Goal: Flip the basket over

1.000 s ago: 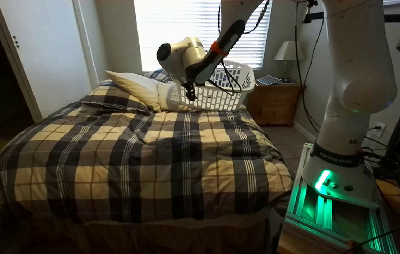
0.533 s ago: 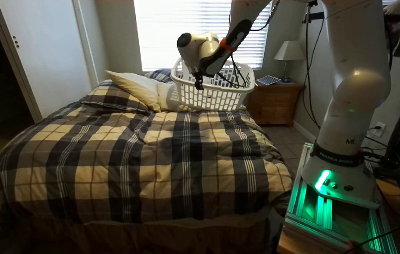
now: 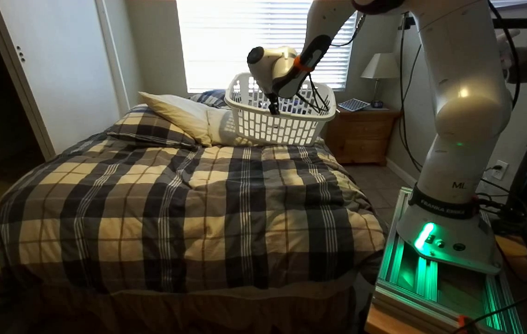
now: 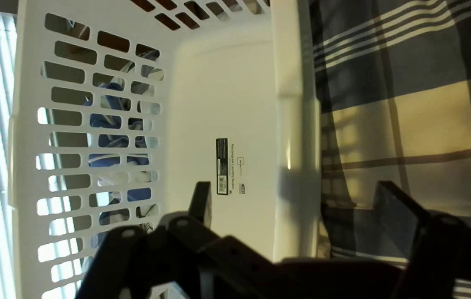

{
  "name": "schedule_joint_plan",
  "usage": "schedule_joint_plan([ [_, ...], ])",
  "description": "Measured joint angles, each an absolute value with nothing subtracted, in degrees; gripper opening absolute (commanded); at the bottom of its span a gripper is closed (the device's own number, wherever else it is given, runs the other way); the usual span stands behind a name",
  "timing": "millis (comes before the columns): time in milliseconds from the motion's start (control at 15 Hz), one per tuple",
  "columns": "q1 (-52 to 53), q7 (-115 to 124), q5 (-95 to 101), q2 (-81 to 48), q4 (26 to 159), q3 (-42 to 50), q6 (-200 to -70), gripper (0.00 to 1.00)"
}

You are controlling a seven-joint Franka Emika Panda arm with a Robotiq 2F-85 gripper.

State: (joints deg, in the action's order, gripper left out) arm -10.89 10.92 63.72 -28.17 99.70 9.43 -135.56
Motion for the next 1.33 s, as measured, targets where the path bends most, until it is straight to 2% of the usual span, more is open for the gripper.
schedule_joint_plan([
  [333,-12.2,10.9,63.7,-35.4,94.0,10.2,-137.9,1.00],
  [467,-12.5,10.9,63.7,-37.2,92.0,10.5,-138.3,0.72],
  [1000,-13.0,5.3,58.5,-40.2,88.3,10.4,-138.5,0.16],
  [1067,-13.0,3.8,57.1,-40.2,88.2,10.2,-138.6,0.11],
  [1333,-12.9,-1.4,51.7,-39.9,88.2,9.0,-138.7,0.10],
])
